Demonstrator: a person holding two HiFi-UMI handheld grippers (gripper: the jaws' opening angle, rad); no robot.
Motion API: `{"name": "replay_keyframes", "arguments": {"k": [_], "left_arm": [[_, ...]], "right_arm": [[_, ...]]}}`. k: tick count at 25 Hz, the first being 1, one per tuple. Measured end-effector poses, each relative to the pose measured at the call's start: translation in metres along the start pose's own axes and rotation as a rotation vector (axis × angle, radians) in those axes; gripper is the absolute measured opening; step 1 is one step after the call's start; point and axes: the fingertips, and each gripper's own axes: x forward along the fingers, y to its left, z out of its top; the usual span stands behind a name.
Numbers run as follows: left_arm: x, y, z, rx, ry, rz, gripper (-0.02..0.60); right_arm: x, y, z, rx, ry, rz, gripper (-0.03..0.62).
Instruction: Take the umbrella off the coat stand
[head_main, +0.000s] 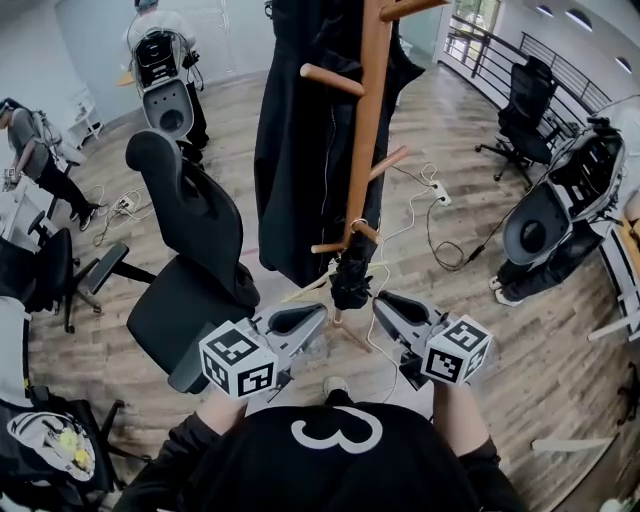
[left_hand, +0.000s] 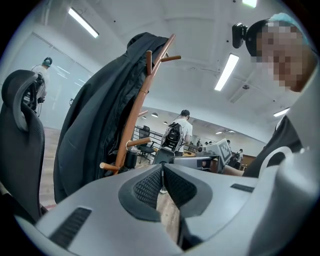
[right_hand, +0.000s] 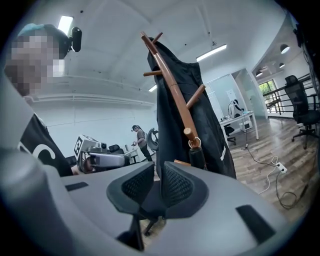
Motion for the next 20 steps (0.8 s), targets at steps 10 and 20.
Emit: {"name": "replay_keyframes", "arguments": {"k": [10,20], "left_arm": [[0.022,0.032,-0.004,-0.045,0.006,0.038,0.026],[0.026,0.054,-0.007,-0.064,0.033,0.082,0.025]], "right_arm": [[0.033,-0.046,-0.010,-0.031,0.077,-0.018,0.154],[0.068,-0.083,-0.009,-0.092,0.093,-0.074,0.181]]}}
